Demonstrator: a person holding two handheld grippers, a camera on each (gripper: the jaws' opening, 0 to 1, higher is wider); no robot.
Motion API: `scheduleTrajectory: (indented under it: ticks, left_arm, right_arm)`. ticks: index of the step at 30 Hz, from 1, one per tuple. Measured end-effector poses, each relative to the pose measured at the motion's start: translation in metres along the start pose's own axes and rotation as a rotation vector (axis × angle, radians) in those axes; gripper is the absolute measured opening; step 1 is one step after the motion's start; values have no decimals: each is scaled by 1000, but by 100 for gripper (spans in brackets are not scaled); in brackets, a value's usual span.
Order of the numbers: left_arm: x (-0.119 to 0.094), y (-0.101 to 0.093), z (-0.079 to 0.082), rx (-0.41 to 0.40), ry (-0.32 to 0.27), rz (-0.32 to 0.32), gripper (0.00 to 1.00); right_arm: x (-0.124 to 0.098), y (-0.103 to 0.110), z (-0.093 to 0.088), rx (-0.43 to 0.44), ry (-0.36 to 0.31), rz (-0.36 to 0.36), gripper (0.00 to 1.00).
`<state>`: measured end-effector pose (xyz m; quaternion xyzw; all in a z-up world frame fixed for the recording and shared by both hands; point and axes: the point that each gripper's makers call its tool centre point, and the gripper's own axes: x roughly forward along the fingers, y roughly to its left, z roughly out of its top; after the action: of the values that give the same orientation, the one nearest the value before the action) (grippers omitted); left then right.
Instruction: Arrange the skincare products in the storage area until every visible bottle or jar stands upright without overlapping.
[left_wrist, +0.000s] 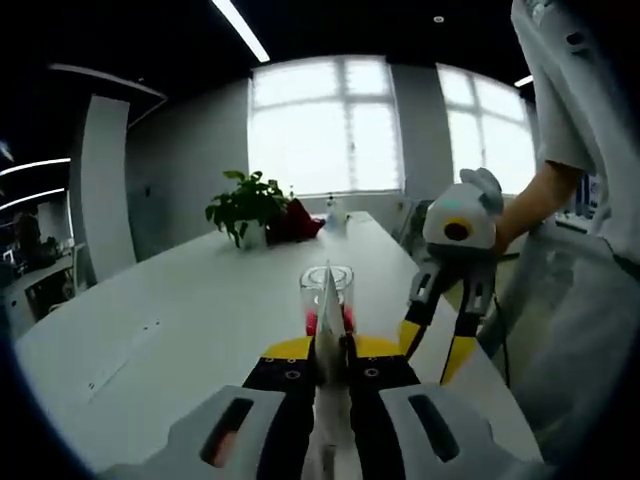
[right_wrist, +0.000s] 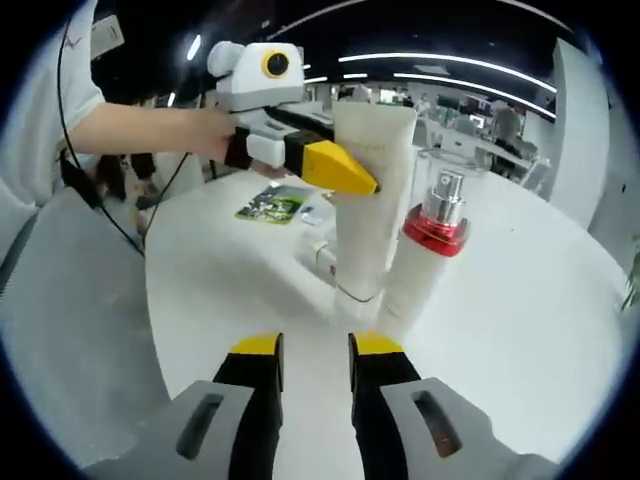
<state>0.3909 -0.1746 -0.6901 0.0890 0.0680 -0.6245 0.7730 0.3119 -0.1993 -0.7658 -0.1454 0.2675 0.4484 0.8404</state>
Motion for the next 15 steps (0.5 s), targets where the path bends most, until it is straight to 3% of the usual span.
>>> scheduleTrajectory:
  ticks: [11,14,15]
  left_arm:
    - [3,2,0,-2,-6,-23,12]
    - [3,-5,0,-66,-6,-48,11]
    - [3,0,0,-56,-4,-29,11]
  right_arm:
    - [2,4,-6,15,12,9,28]
    - [2,4,-7,18,14,8,29]
    - [2,4,-7,19,14,8,29]
